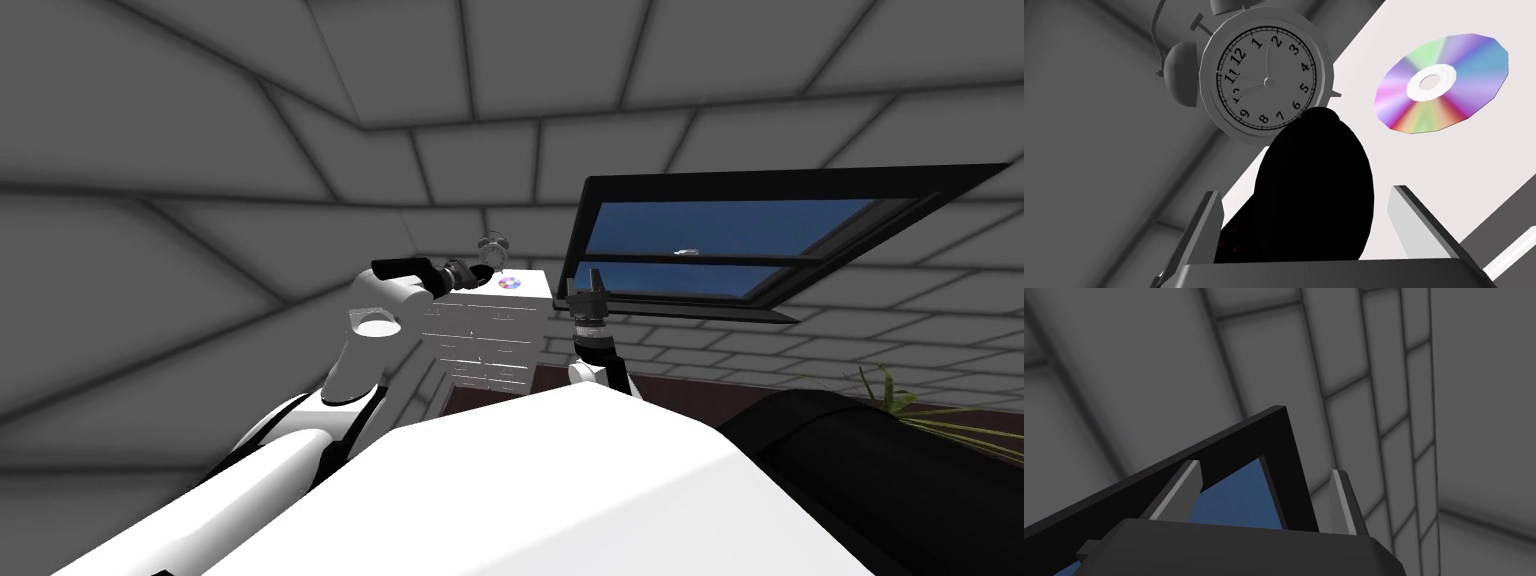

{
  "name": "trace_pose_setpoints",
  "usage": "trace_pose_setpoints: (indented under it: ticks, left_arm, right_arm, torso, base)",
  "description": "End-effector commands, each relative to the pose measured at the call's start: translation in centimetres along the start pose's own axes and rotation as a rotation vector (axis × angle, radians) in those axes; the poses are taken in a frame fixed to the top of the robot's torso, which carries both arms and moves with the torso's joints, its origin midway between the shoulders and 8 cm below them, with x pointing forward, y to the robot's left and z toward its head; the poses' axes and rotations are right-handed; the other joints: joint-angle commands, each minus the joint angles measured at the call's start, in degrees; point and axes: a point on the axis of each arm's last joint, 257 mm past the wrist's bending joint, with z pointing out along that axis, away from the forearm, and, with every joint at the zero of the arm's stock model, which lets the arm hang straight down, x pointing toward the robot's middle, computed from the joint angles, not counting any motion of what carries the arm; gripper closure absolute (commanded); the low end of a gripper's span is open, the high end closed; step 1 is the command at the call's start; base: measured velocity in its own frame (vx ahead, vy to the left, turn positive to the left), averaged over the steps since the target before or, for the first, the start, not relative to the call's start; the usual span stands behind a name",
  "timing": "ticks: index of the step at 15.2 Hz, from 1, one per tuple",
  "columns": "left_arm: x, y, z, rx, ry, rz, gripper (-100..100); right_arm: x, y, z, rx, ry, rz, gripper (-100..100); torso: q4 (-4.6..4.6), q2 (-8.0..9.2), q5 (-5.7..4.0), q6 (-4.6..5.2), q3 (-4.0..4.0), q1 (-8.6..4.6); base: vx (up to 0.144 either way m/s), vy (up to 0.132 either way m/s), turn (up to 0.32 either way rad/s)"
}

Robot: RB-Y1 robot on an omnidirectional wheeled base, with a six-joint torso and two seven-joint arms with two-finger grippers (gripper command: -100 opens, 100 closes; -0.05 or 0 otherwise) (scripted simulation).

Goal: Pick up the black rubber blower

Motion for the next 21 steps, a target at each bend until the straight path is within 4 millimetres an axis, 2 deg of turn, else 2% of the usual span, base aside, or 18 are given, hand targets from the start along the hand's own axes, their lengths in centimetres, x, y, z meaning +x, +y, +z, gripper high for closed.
trace_pose_setpoints:
  ticks: [1, 3, 4, 5, 7, 9, 11, 12, 14, 16, 18, 19, 21]
  left_arm:
    - [0.6, 0.0, 0.1, -0.022, -0.017, -0.025, -100]
    - [-0.3, 0.5, 0.0, -0.041, -0.055, -0.025, -100]
    - [-0.4, 0.5, 0.0, -0.042, -0.057, -0.025, -100]
    - [0.4, 0.3, 0.0, -0.054, -0.064, -0.047, -100]
    - [-0.5, 0.8, -0.1, -0.07, -0.099, -0.047, -100]
    - [0.1, 0.7, -0.2, -0.083, -0.113, -0.067, -100]
    - [-0.7, 1.0, -0.3, -0.097, -0.146, -0.066, -100]
    - [0.1, 0.8, -0.4, -0.103, -0.15, -0.085, -100]
    - [-0.8, 1.2, -0.6, -0.118, -0.188, -0.084, -100]
    - [-0.4, 1.2, -0.7, -0.127, -0.205, -0.101, -100]
    - [-1.2, 1.5, -1.0, -0.139, -0.238, -0.1, -100]
    - [-0.6, 1.3, -1.1, -0.143, -0.245, -0.116, -100]
    - [-1.5, 1.7, -1.4, -0.156, -0.284, -0.115, -100]
  right_arm:
    - [0.0, 0.0, 0.0, 0.0, 0.0, 0.0, 0]
    - [0.0, 0.0, 0.0, 0.0, 0.0, 0.0, 0]
    - [0.0, 0.0, 0.0, 0.0, 0.0, 0.0, 0]
    - [0.0, 0.0, 0.0, 0.0, 0.0, 0.0, 0]
    - [0.0, 0.0, 0.0, 0.0, 0.0, 0.0, 0]
    - [0.0, 0.0, 0.0, 0.0, 0.0, 0.0, 0]
    - [0.0, 0.0, 0.0, 0.0, 0.0, 0.0, 0]
    - [0.0, 0.0, 0.0, 0.0, 0.0, 0.0, 0]
    - [0.0, 0.0, 0.0, 0.0, 0.0, 0.0, 0]
    - [0.0, 0.0, 0.0, 0.0, 0.0, 0.0, 0]
    - [0.0, 0.0, 0.0, 0.0, 0.0, 0.0, 0]
    - [0.0, 0.0, 0.0, 0.0, 0.0, 0.0, 0]
    - [0.0, 0.0, 0.0, 0.0, 0.0, 0.0, 0]
  torso:
    - [0.0, 0.0, 0.0, 0.0, 0.0, 0.0]
    - [0.0, -0.02, 0.0, 0.02, -0.01, 0.03]
    - [0.0, -0.02, 0.0, 0.01, -0.01, 0.02]
    - [0.0, -0.01, 0.0, 0.0, -0.01, -0.02]
    - [0.0, -0.04, -0.01, 0.02, -0.02, 0.0]
    - [-0.01, -0.02, -0.01, 0.0, -0.01, -0.03]
    - [0.0, -0.02, -0.01, 0.02, -0.01, 0.0]
    - [0.0, -0.02, 0.0, 0.0, -0.01, 0.0]
    - [-0.01, -0.06, 0.0, 0.02, -0.03, 0.03]
    - [-0.01, -0.04, -0.01, 0.0, -0.03, -0.05]
    - [-0.01, -0.05, -0.02, 0.02, -0.03, -0.05]
    - [-0.01, -0.05, -0.02, 0.01, -0.03, -0.06]
    - [-0.01, -0.06, -0.02, 0.02, -0.03, -0.04]
  base:
    - [0.006, 0.044, -0.034]
    - [0.006, 0.048, -0.053]
    - [0.004, 0.025, -0.014]
    - [0.01, 0.034, -0.053]
    - [0.011, 0.045, -0.052]
    - [0.003, 0.029, -0.023]
    - [0.008, 0.043, -0.052]
    - [0.015, 0.047, -0.05]
    - [0.015, 0.044, -0.046]
    - [0.008, 0.02, -0.024]
    - [0.015, 0.029, -0.044]
    - [0.012, 0.029, -0.058]
    - [0.017, 0.033, -0.043]
